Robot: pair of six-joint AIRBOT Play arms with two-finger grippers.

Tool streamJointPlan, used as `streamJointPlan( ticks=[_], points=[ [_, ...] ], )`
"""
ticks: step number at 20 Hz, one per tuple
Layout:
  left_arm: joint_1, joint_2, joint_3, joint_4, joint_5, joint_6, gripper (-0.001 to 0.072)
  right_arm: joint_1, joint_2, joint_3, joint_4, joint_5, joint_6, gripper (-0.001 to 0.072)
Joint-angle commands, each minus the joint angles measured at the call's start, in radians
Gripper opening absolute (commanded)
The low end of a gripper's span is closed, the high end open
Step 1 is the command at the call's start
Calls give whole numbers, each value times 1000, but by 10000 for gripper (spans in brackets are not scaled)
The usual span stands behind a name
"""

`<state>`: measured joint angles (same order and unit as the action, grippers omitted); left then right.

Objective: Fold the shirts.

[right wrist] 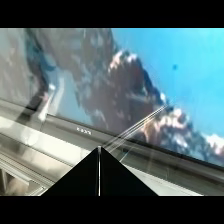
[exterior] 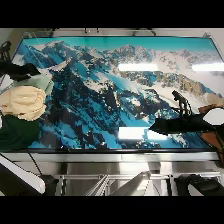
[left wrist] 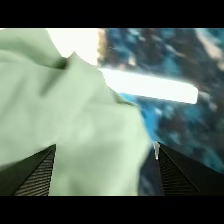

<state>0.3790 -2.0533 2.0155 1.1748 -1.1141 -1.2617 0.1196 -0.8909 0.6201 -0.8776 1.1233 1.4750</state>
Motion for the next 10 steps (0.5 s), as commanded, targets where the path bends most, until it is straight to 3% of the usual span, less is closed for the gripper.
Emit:
streamJointPlan(
  ticks=[1,2,3,6,10],
  points=[
    [1,-53,-37,38,144,-3,399,1,-1,0,0,-2,-10,21],
    [-3,-52,-31,37,130,-3,156,1,-1,0,0,-2,-10,21],
    [-10,-52,0,37,80,-3,5,1,-1,0,0,-2,-10,21],
    [-36,-19,100,-22,-34,-3,18,1,-1,0,0,-2,-10,21],
    [-85,193,-5,-113,42,36,19,1,-1,0,0,-1,-10,21]
  ],
)
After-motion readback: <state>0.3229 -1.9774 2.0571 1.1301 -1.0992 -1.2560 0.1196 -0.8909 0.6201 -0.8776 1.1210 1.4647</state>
